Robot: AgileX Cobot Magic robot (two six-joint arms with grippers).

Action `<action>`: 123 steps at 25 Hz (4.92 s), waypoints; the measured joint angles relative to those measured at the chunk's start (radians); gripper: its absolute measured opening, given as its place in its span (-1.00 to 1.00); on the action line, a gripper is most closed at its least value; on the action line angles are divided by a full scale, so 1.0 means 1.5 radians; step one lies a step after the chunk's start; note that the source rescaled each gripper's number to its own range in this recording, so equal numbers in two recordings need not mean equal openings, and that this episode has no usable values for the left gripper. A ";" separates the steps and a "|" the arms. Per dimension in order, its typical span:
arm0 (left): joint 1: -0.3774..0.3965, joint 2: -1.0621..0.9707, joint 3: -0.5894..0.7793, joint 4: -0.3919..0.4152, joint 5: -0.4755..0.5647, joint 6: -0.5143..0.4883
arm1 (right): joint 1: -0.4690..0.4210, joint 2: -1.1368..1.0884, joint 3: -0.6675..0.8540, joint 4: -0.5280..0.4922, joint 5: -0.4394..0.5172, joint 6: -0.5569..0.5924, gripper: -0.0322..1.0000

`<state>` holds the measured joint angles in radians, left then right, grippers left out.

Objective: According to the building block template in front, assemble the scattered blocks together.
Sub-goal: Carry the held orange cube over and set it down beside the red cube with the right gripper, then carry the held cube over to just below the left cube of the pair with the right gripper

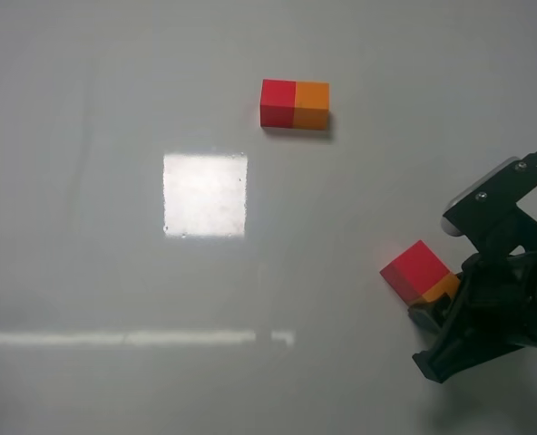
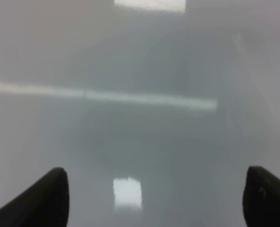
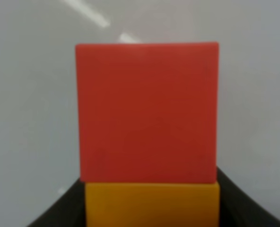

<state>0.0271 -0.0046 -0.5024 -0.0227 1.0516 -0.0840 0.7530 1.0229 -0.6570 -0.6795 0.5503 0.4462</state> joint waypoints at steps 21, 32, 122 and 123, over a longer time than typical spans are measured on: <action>0.000 0.000 0.000 0.000 0.000 0.000 | 0.000 0.029 -0.049 0.000 -0.008 0.053 0.71; 0.000 0.000 0.000 0.000 0.000 0.000 | 0.000 0.048 -0.056 -0.006 -0.008 0.052 0.20; 0.000 0.000 0.000 0.000 0.000 -0.001 | 0.113 0.418 -0.556 0.243 0.203 -0.754 -0.93; 0.000 0.000 0.000 0.000 0.000 -0.001 | 0.113 0.418 -0.556 0.243 0.203 -0.753 -0.93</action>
<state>0.0271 -0.0046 -0.5024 -0.0227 1.0514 -0.0850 0.9225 1.6494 -1.4911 -0.3153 0.8541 -0.6833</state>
